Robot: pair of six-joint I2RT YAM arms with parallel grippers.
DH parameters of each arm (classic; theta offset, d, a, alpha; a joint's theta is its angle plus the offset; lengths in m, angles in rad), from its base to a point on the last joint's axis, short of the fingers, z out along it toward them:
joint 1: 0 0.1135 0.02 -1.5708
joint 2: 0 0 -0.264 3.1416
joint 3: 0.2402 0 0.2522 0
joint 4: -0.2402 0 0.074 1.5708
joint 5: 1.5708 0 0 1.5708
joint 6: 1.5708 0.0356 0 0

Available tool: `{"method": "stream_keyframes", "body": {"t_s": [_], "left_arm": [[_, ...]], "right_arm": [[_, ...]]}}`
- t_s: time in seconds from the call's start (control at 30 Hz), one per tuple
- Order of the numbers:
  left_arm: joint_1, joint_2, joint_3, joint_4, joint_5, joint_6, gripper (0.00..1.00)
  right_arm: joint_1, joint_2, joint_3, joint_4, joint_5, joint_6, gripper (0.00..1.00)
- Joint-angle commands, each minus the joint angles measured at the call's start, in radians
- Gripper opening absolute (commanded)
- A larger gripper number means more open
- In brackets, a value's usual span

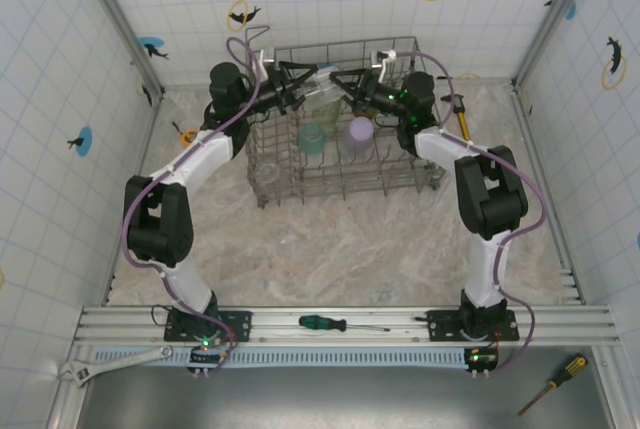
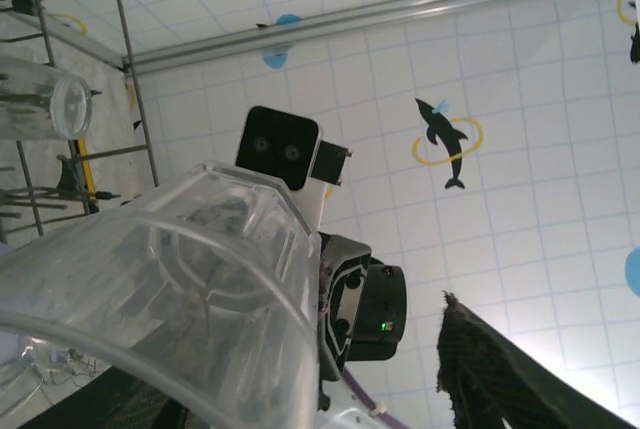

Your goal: Load the cups into the dish rack

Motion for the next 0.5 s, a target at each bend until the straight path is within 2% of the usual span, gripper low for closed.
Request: {"method": "stream_keyframes", "body": {"t_s": [0.0, 0.1, 0.17, 0.33, 0.47], "left_arm": [[0.019, -0.033, 0.053, -0.122, -0.035, 0.129, 0.71], [0.036, -0.060, 0.060, -0.172, -0.052, 0.177, 0.84], [0.053, -0.079, 0.056, -0.195, -0.063, 0.199, 0.89], [0.109, -0.155, 0.072, -0.406, -0.166, 0.364, 0.94], [0.159, -0.233, 0.047, -0.471, -0.233, 0.435, 0.97]], "right_arm": [[-0.008, -0.091, -0.013, -0.083, 0.016, -0.122, 0.51], [-0.006, -0.122, -0.019, -0.185, 0.035, -0.210, 0.51], [-0.004, -0.139, -0.022, -0.246, 0.053, -0.267, 0.51], [0.022, -0.172, 0.000, -0.433, 0.111, -0.429, 0.51], [0.061, -0.180, 0.053, -0.620, 0.178, -0.590, 0.51]]}}
